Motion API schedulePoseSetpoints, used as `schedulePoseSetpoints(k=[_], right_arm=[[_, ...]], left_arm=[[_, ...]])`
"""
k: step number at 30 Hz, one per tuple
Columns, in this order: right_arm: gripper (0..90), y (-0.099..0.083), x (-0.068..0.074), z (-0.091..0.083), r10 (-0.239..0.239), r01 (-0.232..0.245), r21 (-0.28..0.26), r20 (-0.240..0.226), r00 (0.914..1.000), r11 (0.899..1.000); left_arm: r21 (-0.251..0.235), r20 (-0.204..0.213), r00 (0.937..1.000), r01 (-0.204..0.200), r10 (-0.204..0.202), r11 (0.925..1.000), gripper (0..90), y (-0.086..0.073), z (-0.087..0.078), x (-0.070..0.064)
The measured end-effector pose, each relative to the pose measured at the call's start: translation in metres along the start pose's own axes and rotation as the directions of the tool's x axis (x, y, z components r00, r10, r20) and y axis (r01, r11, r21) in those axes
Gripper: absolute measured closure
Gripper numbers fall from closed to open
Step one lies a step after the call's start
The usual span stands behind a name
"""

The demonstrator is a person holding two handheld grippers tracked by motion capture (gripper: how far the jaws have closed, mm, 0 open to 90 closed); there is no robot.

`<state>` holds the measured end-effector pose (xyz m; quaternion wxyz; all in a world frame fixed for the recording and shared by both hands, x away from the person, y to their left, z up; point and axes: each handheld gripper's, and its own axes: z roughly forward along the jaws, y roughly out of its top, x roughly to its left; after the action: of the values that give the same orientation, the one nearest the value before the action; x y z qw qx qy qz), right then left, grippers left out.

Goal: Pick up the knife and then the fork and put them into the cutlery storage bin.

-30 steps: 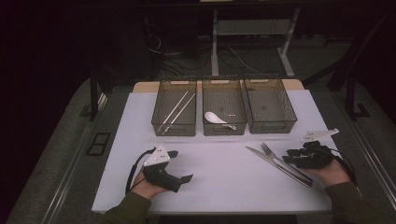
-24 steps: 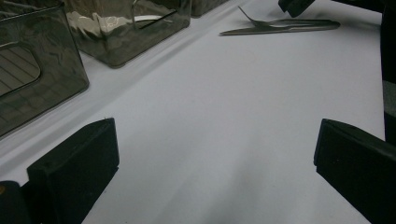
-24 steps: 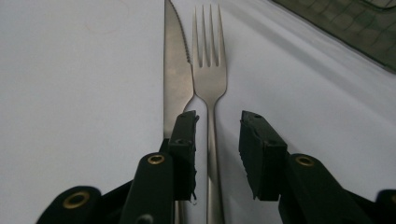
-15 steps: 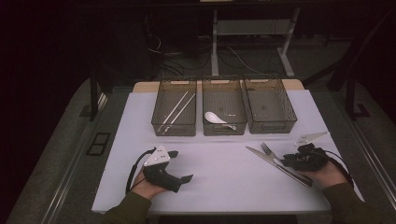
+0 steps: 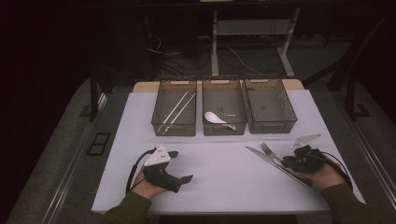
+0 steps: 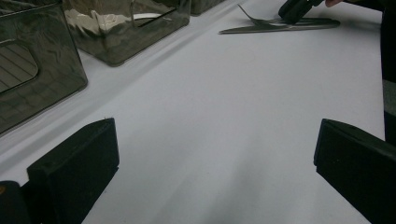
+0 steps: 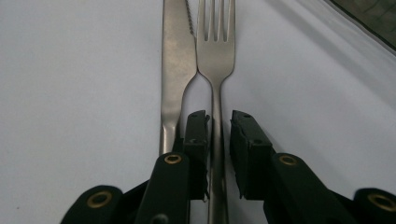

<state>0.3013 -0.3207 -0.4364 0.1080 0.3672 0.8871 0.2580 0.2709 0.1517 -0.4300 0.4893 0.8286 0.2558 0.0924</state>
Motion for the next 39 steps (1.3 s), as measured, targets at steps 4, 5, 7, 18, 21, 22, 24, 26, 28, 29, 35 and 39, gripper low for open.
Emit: schedulePoseSetpoints(k=[4,5,7,18,21,22,24,26,28,29,35,39], right_arm=[[81.0,0.002,0.002,0.001,0.002,-0.002,0.012,0.01,0.9999,1.0],[82.4,0.003,0.002,0.001,-0.003,0.003,0.02,0.008,1.0,1.0],[83.7,0.004,0.003,0.001,0.001,-0.002,0.026,0.016,0.9999,1.0],[84.7,0.005,0.002,0.0,0.018,-0.018,0.029,0.008,0.9998,0.999],[84.7,0.004,0.0,-0.001,0.031,-0.031,0.018,0.01,0.9995,0.999],[84.7,0.004,-0.001,-0.002,0.036,-0.036,0.011,0.006,0.9993,0.999],[84.8,0.003,-0.003,-0.005,0.047,-0.047,-0.005,0.0,0.9989,0.999],[84.8,0.003,-0.005,-0.008,0.055,-0.055,-0.025,-0.005,0.9985,0.998],[84.8,0.002,-0.007,-0.011,0.071,-0.071,-0.045,-0.012,0.9974,0.996],[84.8,0.002,-0.008,-0.013,0.074,-0.075,-0.06,-0.015,0.9971,0.995],[84.8,0.001,-0.013,-0.023,0.103,-0.106,-0.122,-0.033,0.9941,0.987],[84.9,0.003,-0.015,-0.028,0.106,-0.111,-0.154,-0.038,0.9936,0.982]], left_arm=[[0.001,0.0,1.0,0.0,0.0,1.0,0.0,0.0,0.0,0.0],[0.001,0.0,1.0,0.001,-0.001,1.0,0.0,0.0,0.0,0.0],[0.001,0.0,1.0,0.002,-0.002,1.0,0.0,0.0,0.001,0.0],[0.002,0.003,1.0,-0.003,0.003,1.0,0.0,0.0,0.0,0.0],[0.001,0.003,1.0,-0.004,0.004,1.0,0.0,0.0,0.0,0.0],[0.001,0.003,1.0,-0.004,0.004,1.0,0.0,0.001,-0.001,0.0],[0.001,0.004,1.0,-0.006,0.006,1.0,0.0,0.001,-0.001,0.0],[0.001,0.004,1.0,-0.006,0.006,1.0,0.0,0.001,0.0,0.0],[0.001,0.003,1.0,-0.006,0.006,1.0,0.0,0.001,-0.001,0.0],[0.0,0.003,1.0,-0.006,0.006,1.0,0.0,0.001,-0.001,0.0],[0.0,0.002,1.0,-0.006,0.006,1.0,0.0,0.001,-0.001,0.0],[-0.001,0.002,1.0,-0.004,0.004,1.0,0.0,0.0,-0.001,0.0]])
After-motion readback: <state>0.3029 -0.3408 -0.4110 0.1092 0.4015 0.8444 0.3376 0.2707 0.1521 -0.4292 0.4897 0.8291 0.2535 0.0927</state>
